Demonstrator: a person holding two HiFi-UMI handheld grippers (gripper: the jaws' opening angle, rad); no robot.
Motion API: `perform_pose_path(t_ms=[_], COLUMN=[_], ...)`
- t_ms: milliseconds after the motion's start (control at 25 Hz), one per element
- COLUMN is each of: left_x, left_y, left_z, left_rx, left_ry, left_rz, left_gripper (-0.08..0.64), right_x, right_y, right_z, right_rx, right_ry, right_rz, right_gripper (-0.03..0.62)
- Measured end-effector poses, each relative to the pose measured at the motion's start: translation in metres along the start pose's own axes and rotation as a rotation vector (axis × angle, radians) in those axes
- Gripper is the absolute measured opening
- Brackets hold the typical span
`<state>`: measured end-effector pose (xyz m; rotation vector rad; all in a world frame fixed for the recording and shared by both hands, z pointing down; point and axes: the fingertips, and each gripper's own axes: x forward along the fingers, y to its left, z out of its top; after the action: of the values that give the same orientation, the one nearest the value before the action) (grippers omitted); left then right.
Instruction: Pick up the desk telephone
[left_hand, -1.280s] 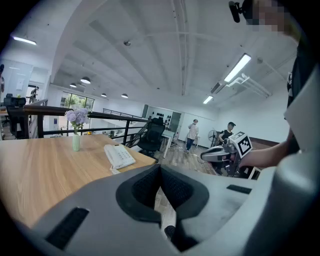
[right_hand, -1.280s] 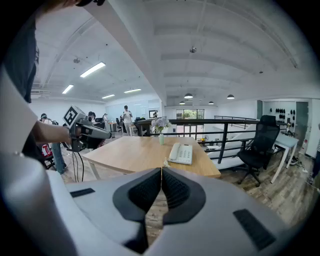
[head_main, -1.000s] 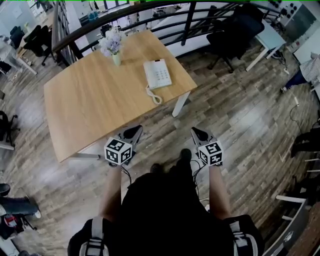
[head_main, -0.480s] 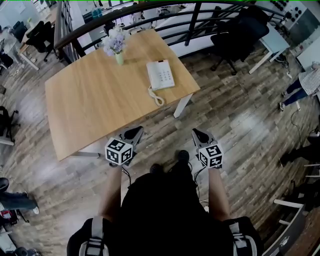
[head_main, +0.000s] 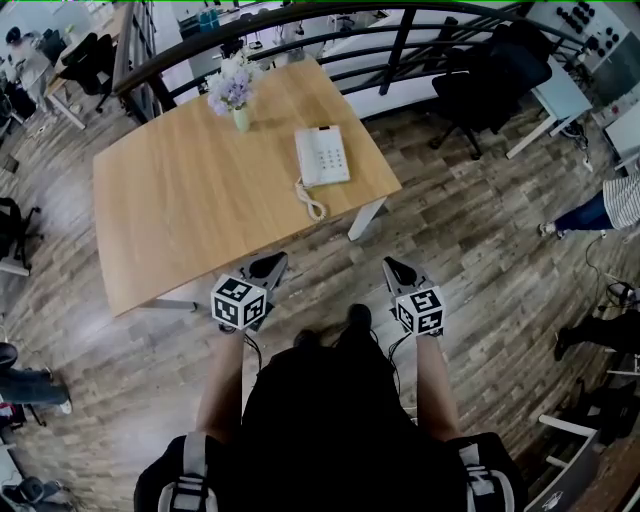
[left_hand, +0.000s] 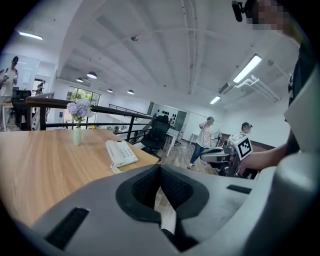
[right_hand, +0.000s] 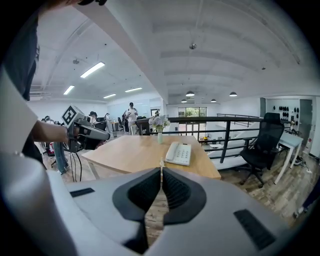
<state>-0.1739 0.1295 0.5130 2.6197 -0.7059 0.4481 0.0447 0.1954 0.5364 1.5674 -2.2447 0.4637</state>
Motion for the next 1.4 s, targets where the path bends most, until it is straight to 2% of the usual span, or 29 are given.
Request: perform_pose_path(t_ms=[520,760,1400], left_x=[0.052,0.069,0.103], left_y=[-0.018,-0.026,-0.047], left_z=[0.026,0.035,0.040], left_rx=[-0.028,-0.044,-0.075], left_ry=[-0.022,-0.037,-0.040], left_rz=[0.079,0.144,0.282], left_gripper=[0.021,0.021,0.021], right_x=[0.010,0.016,0.035], right_y=[-0.067,-0.099,-0.147], right_z=[0.009,0.009,0.008], right_rx=[-0.039,-0.055,-0.100], right_ry=[0.005,0.014,0.028], right_rz=[0.085,0.139,0.285], right_gripper=[0.026,0.026,0.028])
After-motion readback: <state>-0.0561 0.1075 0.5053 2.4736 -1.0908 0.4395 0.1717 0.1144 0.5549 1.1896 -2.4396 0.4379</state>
